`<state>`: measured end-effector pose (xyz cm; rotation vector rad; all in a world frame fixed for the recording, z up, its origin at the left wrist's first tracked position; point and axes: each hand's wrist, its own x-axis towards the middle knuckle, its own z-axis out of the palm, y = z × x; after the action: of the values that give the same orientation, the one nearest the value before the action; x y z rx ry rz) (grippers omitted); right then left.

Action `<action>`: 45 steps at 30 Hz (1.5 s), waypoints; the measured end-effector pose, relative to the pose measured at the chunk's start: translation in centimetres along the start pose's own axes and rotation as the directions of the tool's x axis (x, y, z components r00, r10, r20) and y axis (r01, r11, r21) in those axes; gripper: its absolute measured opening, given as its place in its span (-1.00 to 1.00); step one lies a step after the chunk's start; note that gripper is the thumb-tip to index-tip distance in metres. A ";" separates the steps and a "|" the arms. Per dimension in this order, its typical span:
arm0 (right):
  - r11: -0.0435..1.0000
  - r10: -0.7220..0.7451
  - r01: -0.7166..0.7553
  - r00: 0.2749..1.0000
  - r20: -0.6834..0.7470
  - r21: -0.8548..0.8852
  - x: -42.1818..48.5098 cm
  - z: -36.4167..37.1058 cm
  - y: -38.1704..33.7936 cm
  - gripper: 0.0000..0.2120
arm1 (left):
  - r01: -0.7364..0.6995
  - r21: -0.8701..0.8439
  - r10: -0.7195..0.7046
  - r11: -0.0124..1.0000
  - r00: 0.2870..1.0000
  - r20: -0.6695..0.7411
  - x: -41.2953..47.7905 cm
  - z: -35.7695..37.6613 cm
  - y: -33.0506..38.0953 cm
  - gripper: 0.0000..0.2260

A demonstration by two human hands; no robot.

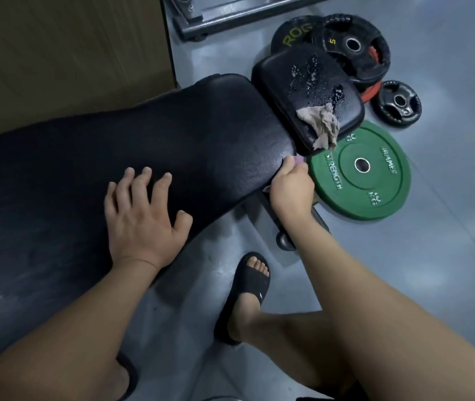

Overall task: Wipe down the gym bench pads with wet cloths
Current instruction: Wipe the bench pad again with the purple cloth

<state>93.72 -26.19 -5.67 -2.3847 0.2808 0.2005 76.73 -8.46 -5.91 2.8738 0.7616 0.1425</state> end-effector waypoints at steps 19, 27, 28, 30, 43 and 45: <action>0.625 -0.567 0.636 0.768 0.298 -0.453 5.8 5.8 -5.0 -0.38 | -0.012 0.021 0.012 1.000 1.000 0.021 0.2 0.0 -0.2 -0.39; 0.553 -0.589 0.715 0.699 0.406 -0.428 7.8 6.9 -8.5 -0.41 | -0.012 0.045 0.011 0.999 1.000 0.030 0.4 0.2 -0.2 -0.39; 0.532 -0.630 0.737 0.673 0.386 -0.417 6.4 6.2 -7.2 -0.41 | -0.013 0.038 0.012 0.999 1.000 0.026 0.4 0.1 -0.2 -0.39; 0.513 -0.690 0.772 0.631 0.354 -0.375 3.4 4.7 -4.2 -0.42 | -0.013 0.020 0.013 1.000 1.000 0.014 0.4 0.1 -0.2 -0.39; 0.400 -0.700 0.839 0.539 0.468 -0.368 6.1 6.1 -9.2 -0.46 | -0.009 0.038 0.007 0.999 0.999 0.039 0.5 0.2 -0.4 -0.39; 0.292 -0.789 0.924 0.379 0.484 -0.248 3.0 5.4 -6.3 -0.48 | -0.009 0.040 0.008 0.999 0.999 0.035 0.6 0.2 -0.4 -0.38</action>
<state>97.88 -18.40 -6.26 -2.5548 -1.4134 0.0602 77.06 -7.86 -6.15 2.9096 0.7543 0.0792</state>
